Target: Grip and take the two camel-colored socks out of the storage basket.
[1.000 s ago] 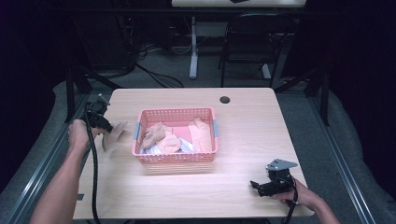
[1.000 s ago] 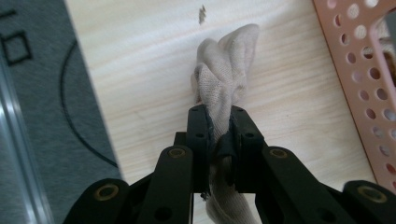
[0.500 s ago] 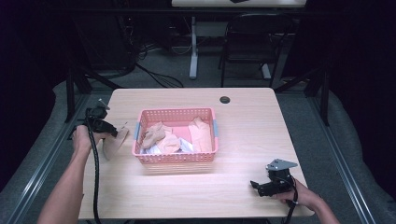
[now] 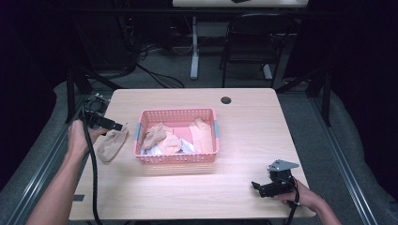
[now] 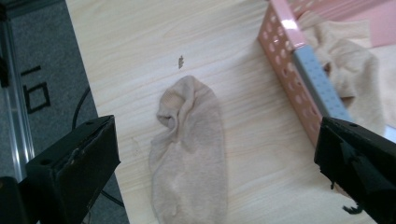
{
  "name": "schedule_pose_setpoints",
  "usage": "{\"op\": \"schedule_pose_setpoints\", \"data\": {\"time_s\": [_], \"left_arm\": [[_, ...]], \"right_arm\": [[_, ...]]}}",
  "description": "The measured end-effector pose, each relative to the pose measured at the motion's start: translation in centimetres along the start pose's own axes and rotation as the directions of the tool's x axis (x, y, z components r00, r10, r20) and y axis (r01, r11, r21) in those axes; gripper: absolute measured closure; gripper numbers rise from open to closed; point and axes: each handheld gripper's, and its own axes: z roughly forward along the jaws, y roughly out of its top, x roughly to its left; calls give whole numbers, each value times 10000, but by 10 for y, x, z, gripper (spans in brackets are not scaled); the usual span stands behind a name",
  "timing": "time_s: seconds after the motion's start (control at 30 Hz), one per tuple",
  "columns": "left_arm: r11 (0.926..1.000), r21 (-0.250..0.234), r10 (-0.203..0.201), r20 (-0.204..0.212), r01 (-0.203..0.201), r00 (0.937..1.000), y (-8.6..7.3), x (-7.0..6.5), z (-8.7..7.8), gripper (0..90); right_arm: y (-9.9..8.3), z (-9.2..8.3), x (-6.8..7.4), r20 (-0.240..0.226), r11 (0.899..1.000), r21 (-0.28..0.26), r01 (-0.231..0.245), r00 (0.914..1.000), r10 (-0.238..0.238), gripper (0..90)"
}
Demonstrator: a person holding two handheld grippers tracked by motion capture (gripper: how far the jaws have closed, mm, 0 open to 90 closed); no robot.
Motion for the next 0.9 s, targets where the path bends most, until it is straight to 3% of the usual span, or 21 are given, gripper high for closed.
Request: {"op": "schedule_pose_setpoints", "data": {"time_s": [0.17,0.27,0.43,0.57,0.8,0.9], "left_arm": [[9988,-434,232,4,-232,9997,3,-8,-12,0],[9935,-1048,455,-11,-454,9990,4,-18,-21,0],[9873,-1461,654,144,-626,9978,5,-28,-27,0],[9776,-1914,939,238,-877,9953,6,-42,-30,0],[9722,-1979,1368,460,-1252,9895,7,-60,-24,0],[9748,-1761,1506,685,-1366,9862,8,-65,-20,0]], "right_arm": [[0,0,0,12,10000,8,9,10000,-9,0],[0,0,0,17,10000,15,11,10000,-11,0],[0,0,0,19,10000,14,12,10000,-12,0],[0,0,0,-9,10000,-8,1,10000,-1,0],[0,0,0,-5,10000,-3,-1,10000,1,0],[0,0,0,9,10000,17,4,10000,-4,0]]}}
